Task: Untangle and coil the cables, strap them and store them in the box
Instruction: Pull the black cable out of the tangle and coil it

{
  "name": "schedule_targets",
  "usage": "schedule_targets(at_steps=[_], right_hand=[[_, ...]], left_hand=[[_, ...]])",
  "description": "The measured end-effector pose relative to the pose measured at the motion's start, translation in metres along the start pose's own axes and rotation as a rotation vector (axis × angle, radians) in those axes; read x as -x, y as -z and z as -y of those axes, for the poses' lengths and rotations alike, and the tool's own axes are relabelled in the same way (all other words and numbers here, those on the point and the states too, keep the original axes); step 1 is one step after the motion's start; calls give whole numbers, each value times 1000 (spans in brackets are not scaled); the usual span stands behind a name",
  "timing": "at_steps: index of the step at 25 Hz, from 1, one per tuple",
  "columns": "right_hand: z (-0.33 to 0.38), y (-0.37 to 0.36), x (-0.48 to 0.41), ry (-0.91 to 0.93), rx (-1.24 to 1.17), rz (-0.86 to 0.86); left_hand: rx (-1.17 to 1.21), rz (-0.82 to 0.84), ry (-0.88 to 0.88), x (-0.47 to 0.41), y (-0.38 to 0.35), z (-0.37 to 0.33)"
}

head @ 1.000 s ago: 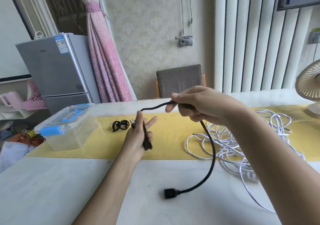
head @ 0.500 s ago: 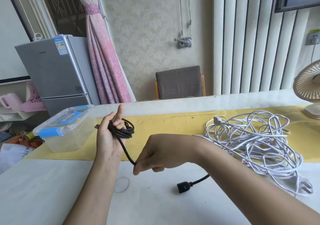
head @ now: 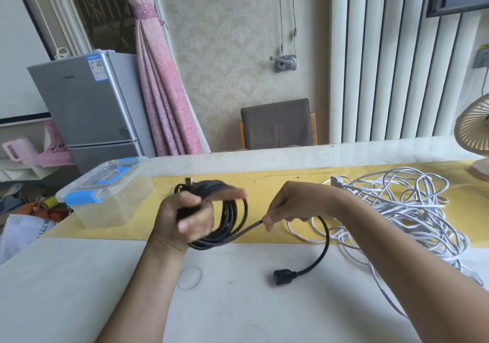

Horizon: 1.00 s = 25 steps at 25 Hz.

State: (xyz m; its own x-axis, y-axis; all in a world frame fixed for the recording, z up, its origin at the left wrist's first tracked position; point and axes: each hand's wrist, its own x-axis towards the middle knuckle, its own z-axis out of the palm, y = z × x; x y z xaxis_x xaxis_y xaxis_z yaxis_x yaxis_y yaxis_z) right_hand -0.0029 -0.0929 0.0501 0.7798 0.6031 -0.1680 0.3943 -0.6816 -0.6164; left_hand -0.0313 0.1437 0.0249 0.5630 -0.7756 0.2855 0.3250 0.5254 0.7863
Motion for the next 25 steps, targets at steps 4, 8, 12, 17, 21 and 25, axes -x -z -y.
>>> schedule_targets(at_steps=[4,8,12,17,21,25], right_hand=[[-12,18,1,-83,82,-246],[-7,33,11,-40,1,-453],[10,41,21,53,-147,-727],[34,40,34,174,-217,-765],[50,28,33,324,-142,-716],[64,8,32,411,10,-491]], left_hand=[[-326,-25,224,1,0,3],[-526,-164,450,-5,-4,8],[-654,-417,459,-17,-10,17],[-555,-741,215,-34,-5,25],[-625,-830,50,-41,-1,29],[-493,-959,-269,-43,14,28]])
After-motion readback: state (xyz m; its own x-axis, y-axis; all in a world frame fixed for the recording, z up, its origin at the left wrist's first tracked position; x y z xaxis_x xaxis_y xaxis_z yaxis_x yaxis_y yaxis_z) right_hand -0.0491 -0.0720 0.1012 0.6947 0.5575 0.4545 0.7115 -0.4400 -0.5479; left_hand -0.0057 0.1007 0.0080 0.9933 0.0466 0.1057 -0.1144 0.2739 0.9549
